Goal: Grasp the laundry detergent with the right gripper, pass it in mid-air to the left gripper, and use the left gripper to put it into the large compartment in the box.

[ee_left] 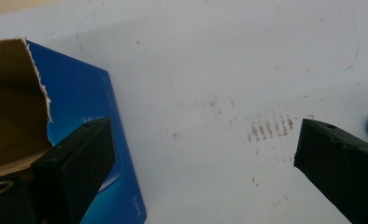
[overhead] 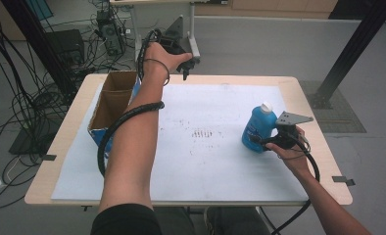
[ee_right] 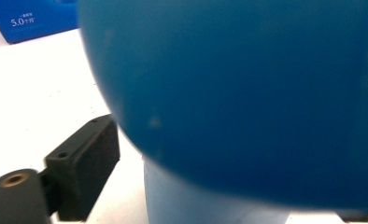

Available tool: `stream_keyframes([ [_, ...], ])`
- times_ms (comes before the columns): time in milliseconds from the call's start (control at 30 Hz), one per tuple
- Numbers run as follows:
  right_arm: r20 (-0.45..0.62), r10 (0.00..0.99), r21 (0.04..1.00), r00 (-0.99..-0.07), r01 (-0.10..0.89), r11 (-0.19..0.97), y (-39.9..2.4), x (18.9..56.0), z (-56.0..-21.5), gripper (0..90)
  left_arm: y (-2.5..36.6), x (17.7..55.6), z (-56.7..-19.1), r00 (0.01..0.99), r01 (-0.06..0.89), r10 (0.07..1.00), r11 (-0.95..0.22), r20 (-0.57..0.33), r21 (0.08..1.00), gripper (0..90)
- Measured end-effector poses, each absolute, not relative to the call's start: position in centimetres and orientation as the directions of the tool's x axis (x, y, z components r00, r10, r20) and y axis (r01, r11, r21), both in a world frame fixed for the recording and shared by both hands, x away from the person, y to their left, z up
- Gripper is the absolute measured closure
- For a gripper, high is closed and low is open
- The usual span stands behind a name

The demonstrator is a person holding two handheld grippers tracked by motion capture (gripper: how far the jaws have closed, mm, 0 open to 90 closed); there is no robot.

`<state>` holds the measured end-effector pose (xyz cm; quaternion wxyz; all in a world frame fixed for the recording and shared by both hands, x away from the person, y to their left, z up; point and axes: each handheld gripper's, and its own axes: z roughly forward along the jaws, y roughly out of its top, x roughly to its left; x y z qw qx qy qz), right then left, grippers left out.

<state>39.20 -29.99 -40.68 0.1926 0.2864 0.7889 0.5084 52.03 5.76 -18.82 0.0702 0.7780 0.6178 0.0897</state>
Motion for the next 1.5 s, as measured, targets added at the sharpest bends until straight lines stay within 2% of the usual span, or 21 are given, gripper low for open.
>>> stream_keyframes([
  [333, -0.030, 0.649, 0.912, -0.760, 0.245, 0.330, -29.89, 39.27, -40.77, 28.7, 5.75, 52.00, -18.83, 0.222, 0.948, 0.973, -0.229, 0.059, 0.219, 5.7],
  [533, -0.042, 0.642, 0.910, -0.765, 0.236, 0.341, -29.81, 39.33, -40.79, 41.0, 5.67, 51.93, -18.80, 0.225, 0.947, 0.972, -0.234, 0.065, 0.220, 5.7],
  [1500, -0.026, 0.638, 0.917, -0.769, 0.236, 0.322, -29.98, 39.38, -40.98, 43.1, 5.48, 51.83, -18.49, 0.229, 0.945, 0.971, -0.240, 0.073, 0.224, 5.6],
])
